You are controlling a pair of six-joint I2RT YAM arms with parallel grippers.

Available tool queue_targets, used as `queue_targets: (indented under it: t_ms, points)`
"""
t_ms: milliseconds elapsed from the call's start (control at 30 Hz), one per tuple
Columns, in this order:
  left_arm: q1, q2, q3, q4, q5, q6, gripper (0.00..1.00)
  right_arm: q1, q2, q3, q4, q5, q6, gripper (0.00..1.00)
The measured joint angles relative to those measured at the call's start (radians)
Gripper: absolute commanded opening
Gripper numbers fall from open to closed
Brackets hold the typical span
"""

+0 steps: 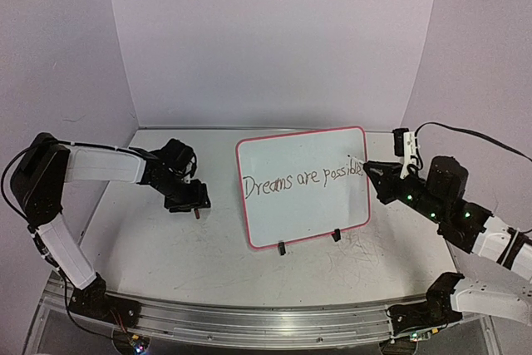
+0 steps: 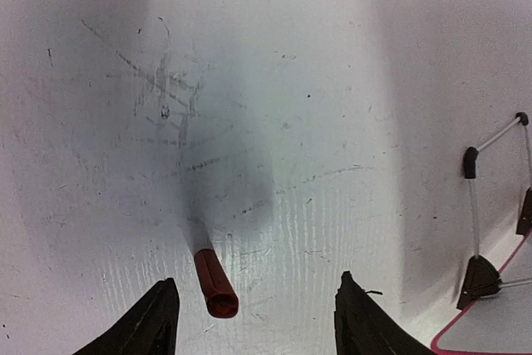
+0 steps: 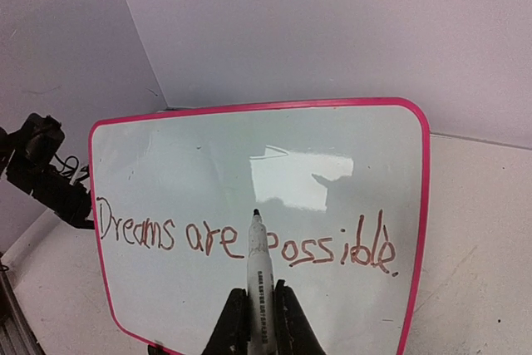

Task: Write a sentence on the whiteboard
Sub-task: Pick up the pen cap from the center of the board.

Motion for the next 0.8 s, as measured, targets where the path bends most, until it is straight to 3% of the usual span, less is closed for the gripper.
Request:
queue_targets:
  t_ms: [367,533,800]
  points:
    - [-0.017,0.101,0.038,-0.075,-0.136,0.047,0.3,0.0,-0.032,-0.001,0.0,-0.002,0.003,0.0]
    - [-0.027,0.103,0.042,-0.075,-0.147,0.048,0.07,0.0,-0.032,-0.001,0.0,-0.013,0.009,0.0]
    - [-0.032,0.075,0.043,-0.075,-0.142,0.064,0.0,0.0,-0.032,0.0,-0.002,-0.027,0.045,0.0]
